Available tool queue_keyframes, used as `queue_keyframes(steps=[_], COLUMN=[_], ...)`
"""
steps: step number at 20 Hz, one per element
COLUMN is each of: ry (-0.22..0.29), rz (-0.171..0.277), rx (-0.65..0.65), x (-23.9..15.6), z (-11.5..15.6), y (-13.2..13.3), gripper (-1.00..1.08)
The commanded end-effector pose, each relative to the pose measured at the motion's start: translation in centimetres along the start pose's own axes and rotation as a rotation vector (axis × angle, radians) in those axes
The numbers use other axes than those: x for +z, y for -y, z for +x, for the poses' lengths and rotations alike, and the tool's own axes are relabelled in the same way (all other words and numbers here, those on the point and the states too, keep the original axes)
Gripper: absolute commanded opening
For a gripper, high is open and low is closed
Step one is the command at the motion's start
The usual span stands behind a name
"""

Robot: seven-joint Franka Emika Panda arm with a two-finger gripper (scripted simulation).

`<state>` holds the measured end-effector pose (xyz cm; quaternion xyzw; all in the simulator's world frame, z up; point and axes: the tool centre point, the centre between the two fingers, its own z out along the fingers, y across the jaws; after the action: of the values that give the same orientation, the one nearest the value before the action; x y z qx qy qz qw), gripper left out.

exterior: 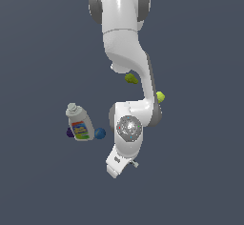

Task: Pick up a designated object from a clutter of objects.

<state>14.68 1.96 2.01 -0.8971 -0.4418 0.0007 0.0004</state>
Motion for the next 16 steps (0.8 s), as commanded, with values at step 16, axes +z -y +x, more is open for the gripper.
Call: queue_keyframes(steps=[16], ry=[-0.001], rz=[-0.001], rx=[0.0], x=[-13.9], z=[-8.0], y=[-3.2], gripper=[-1.0])
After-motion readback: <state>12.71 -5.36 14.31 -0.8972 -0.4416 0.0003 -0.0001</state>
